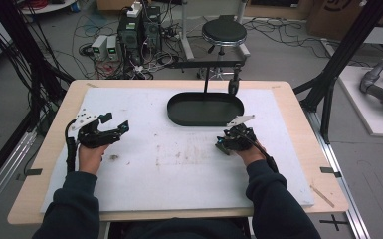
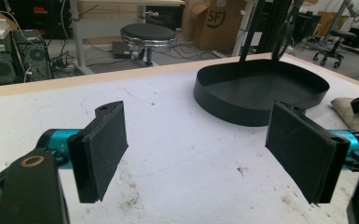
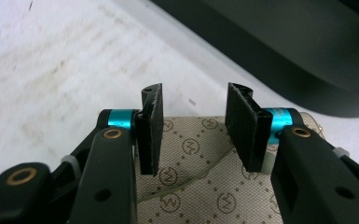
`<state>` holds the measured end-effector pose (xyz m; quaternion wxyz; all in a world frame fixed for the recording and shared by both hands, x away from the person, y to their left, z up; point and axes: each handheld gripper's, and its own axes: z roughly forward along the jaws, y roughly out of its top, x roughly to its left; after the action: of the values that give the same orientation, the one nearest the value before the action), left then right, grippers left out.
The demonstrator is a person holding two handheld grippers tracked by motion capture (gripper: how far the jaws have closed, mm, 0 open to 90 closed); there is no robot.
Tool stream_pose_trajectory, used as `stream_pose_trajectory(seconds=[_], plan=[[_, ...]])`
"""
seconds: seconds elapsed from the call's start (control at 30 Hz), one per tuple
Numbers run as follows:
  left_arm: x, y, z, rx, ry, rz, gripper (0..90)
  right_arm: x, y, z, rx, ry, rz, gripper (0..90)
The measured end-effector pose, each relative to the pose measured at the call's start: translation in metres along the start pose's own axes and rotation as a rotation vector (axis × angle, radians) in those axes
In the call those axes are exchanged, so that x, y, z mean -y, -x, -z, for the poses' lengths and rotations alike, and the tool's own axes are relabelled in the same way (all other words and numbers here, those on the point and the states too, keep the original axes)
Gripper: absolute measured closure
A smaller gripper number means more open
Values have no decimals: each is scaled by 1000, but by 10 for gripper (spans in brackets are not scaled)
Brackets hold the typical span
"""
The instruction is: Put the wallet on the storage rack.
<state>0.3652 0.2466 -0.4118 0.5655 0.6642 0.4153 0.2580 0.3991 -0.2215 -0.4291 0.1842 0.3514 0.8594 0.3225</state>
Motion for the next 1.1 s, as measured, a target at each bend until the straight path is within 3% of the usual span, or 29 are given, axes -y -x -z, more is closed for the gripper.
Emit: stream_pose_trajectory(seconds=[0.43,0.47,0.5,0.53,0.6,0.63,0.67,0.73,0.77,0.8,0.93,1.0,1.07,1.1], plan=[[0,0,0,-1,2,0,203,13,8,22,4,-32,71,583],[0,0,0,1,0,-1,203,14,11,29,32,-9,63,491],[0,0,0,1,0,-1,203,14,11,29,32,-9,63,491],[0,0,0,2,-1,-2,203,15,16,36,105,15,-20,381],[0,0,0,2,-1,-5,203,18,25,42,185,22,-151,335],[0,0,0,2,-1,-5,203,18,25,42,185,22,-151,335],[0,0,-1,1,0,-4,203,23,34,44,205,11,-273,299],[0,0,-1,2,-1,-4,204,28,39,41,187,-10,-342,287],[0,0,-1,2,-1,-4,203,28,39,41,187,-10,-342,287],[0,0,-1,2,-1,-2,204,32,40,36,129,-31,-366,285],[0,0,-1,1,-2,-6,204,32,42,30,107,-43,-383,280],[0,1,-1,3,-6,-4,204,32,44,27,88,-52,-359,301],[1,1,-2,6,-8,-6,204,30,48,27,52,-58,-296,338],[1,1,-2,6,-8,-6,204,30,48,27,52,-58,-296,338]])
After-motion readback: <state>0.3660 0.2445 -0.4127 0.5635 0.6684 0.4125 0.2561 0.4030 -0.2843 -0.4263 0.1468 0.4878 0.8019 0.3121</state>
